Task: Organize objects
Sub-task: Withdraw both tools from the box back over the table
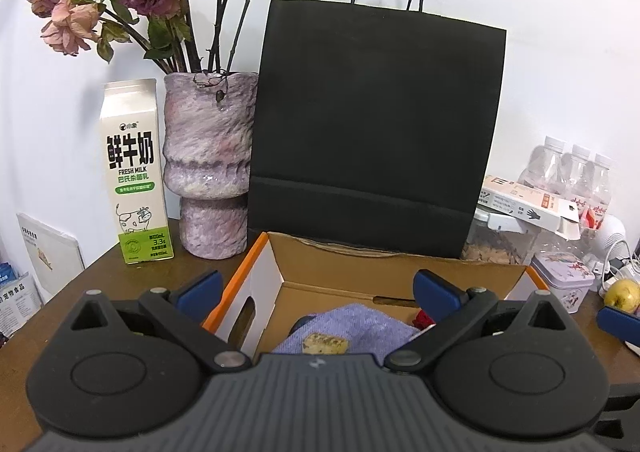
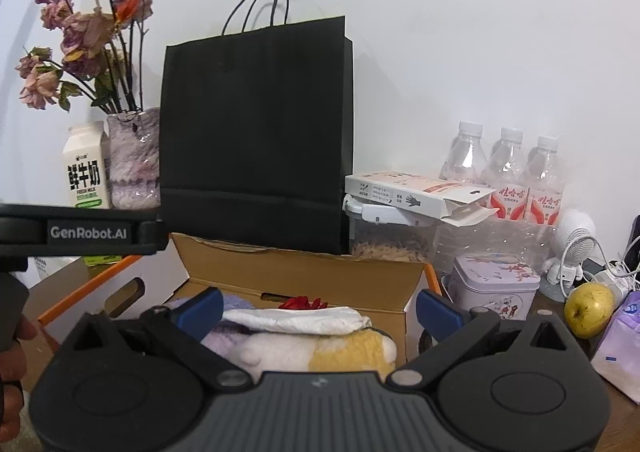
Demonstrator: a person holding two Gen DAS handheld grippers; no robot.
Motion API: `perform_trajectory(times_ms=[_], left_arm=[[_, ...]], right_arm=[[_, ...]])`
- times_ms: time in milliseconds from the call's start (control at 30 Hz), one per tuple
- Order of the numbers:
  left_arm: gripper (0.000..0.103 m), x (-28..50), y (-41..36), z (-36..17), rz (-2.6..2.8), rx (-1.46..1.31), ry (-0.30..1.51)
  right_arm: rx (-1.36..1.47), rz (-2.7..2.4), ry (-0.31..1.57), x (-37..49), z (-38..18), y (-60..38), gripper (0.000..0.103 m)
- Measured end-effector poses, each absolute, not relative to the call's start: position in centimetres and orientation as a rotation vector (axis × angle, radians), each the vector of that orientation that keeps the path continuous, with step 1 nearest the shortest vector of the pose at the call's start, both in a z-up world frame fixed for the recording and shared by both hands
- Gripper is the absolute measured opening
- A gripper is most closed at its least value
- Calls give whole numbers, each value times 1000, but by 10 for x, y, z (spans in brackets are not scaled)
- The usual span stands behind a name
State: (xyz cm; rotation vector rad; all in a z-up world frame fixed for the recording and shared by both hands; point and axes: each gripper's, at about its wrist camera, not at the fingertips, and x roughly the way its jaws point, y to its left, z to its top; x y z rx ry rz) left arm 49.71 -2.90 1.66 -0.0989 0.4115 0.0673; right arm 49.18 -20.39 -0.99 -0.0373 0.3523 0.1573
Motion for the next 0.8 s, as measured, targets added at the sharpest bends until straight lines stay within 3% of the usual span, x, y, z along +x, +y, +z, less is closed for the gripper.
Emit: perform_trajectory(times_ms=[800], left_arm=[[103,401,-24,12,11,-62,405]], right_arm=[[-67,189,329,396,-17,-212,103]])
